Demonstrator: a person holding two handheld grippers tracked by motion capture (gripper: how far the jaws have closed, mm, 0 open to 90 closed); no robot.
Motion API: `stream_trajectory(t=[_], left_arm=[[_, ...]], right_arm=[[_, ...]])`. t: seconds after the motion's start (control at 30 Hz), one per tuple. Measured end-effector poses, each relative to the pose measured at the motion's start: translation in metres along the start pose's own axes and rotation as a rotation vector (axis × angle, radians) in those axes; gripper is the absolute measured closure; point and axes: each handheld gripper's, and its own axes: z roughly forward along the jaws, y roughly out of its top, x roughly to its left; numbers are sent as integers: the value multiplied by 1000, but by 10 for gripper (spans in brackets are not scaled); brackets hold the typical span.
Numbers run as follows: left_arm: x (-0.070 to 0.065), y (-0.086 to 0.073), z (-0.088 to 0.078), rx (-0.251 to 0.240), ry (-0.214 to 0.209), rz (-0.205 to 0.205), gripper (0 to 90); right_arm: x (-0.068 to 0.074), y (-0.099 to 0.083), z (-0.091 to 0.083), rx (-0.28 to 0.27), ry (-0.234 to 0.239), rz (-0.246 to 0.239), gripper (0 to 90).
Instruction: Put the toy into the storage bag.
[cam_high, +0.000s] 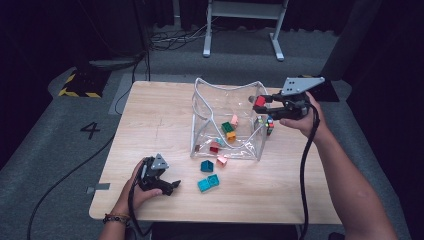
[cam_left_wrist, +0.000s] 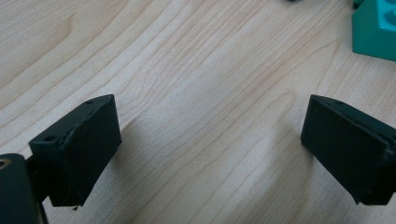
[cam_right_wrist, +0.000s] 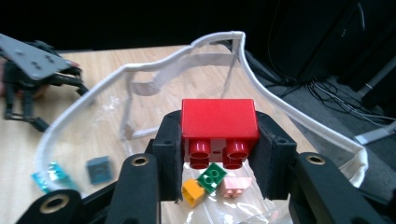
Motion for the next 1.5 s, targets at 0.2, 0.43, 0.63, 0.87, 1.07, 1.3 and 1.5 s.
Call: stream_trajectory(t=[0.2, 0.43, 0.63, 0.87, 1.07, 1.3, 1.5], left_arm=[[0, 0, 0, -1, 3, 3, 50], [0, 0, 0, 2, -2, -1, 50], [0, 0, 0, 5, -1, 3, 50], [0, 0, 0, 4, 0, 4, 50], [0, 0, 0, 3, 1, 5, 50], [0, 0, 0, 2, 3, 6, 50], [0, 0, 0, 0, 2, 2, 50]], right_arm=[[-15, 11, 22, 58, -3, 3, 592], [-24, 21, 49, 149, 20, -5, 592], [-27, 25, 74, 216, 34, -22, 592], [-25, 28, 100, 347, 19, -59, 592], [-19, 27, 118, 483, 38, -93, 592], [-16, 22, 125, 631, 61, -122, 591], [-23, 18, 108, 648, 53, -112, 591]])
